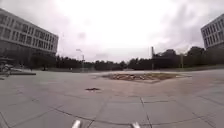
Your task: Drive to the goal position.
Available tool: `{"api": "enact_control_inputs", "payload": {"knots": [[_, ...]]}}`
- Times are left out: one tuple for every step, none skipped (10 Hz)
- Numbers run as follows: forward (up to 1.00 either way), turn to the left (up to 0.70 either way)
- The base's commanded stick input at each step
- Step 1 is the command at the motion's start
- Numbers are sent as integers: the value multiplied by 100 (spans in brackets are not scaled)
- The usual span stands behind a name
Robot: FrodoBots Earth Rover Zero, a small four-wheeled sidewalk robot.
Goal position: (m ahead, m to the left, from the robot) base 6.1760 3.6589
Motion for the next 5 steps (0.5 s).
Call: {"api": "enact_control_inputs", "payload": {"knots": [[70,0],[70,0],[70,0],[70,0],[70,3]]}}
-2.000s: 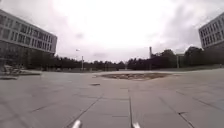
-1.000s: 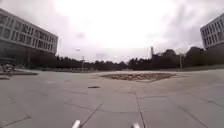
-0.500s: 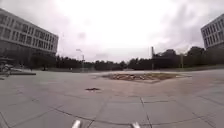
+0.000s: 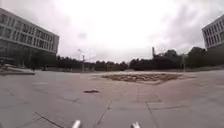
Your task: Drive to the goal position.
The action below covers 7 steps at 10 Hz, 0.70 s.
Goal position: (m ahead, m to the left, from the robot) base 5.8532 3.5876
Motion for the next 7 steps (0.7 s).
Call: {"api": "enact_control_inputs", "payload": {"knots": [[70,20],[70,32],[70,19],[70,2],[70,0],[70,0],[70,0]]}}
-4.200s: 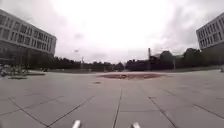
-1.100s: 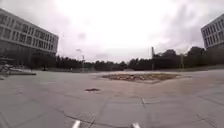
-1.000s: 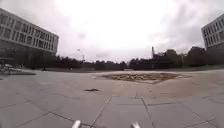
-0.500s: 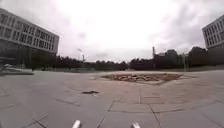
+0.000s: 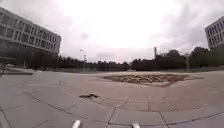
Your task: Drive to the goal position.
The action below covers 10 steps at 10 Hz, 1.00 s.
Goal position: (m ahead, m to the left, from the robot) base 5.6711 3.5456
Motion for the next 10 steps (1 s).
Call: {"api": "enact_control_inputs", "payload": {"knots": [[70,-2],[70,-10],[70,-23],[70,-35],[70,-35],[70,-35],[70,-32],[70,-20],[70,-2],[70,0]]}}
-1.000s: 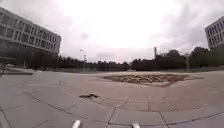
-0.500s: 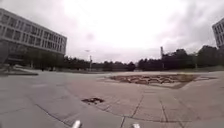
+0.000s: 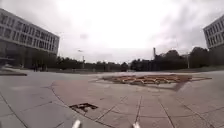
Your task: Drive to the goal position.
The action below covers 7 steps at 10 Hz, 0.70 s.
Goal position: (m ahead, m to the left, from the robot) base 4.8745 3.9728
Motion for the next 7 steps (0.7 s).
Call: {"api": "enact_control_inputs", "payload": {"knots": [[70,0],[70,0],[70,0],[70,0],[70,1],[70,3],[70,4]]}}
